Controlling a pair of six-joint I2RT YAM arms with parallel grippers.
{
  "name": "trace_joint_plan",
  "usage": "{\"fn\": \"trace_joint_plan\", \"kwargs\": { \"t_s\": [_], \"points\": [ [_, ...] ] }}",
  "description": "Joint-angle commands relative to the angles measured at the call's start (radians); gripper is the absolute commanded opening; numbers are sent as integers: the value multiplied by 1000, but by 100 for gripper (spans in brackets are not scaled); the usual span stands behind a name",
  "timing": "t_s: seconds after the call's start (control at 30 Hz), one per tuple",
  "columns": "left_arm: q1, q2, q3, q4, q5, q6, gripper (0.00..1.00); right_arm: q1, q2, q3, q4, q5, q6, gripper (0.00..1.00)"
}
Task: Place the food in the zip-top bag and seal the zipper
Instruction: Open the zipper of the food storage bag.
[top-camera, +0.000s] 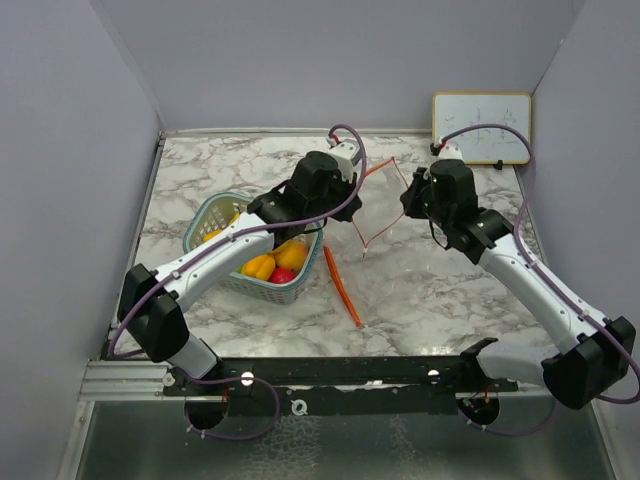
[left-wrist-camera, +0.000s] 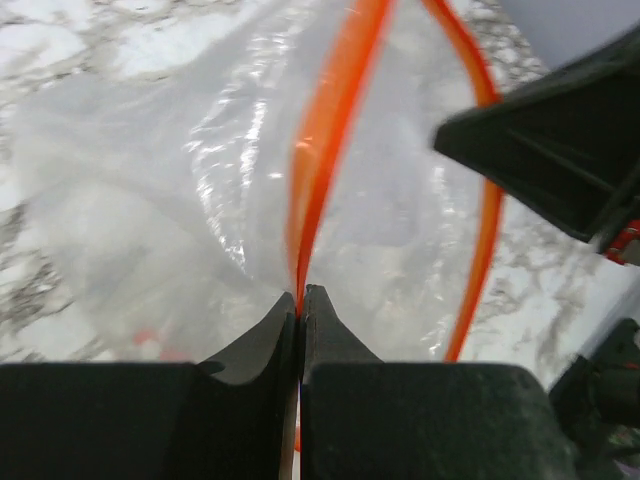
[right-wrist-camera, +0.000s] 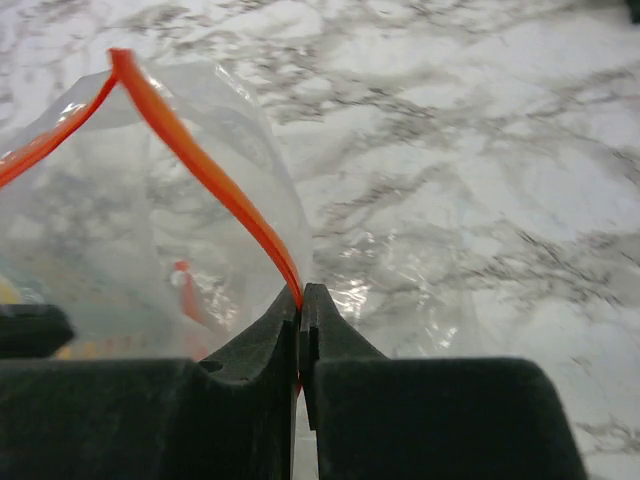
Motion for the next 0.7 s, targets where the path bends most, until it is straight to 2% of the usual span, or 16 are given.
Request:
{"fn": "trace_joint_plan", "kwargs": {
  "t_s": [0.0, 0.1, 0.17, 0.23, 0.3, 0.37, 0.47, 0.5, 0.57, 0.67],
  "points": [
    [-3, -45, 54, -120, -355, 93, 0, 2, -89, -42, -70, 322, 12, 3],
    [-2, -39, 96, -199, -660, 113, 0, 3, -145, -60, -92, 462, 3, 3],
    [0, -39, 107, -221, -803, 124, 0, 3, -161, -66, -109, 547, -3, 2],
    [4, -47, 99, -216, -856, 138, 0, 3, -168, -68, -124, 604, -3, 2],
    [6, -58, 82, -188, -850, 144, 0, 3, -168, -75, -111, 605, -15, 2],
    [7, -77, 44, -122, -768, 154, 0, 3, -172, -90, -30, 481, -97, 3],
    [6, -108, -22, 1, -630, 154, 0, 3, -176, -109, 107, 169, -175, 9],
    [6, -111, -47, 33, -603, 151, 0, 3, -175, -113, 150, 68, -193, 15],
    [7, -113, -76, 81, -571, 149, 0, 3, -171, -115, 209, -107, -207, 35],
    [8, -105, -98, 140, -517, 154, 0, 3, -156, -99, 238, -231, -228, 58]
  ]
}}
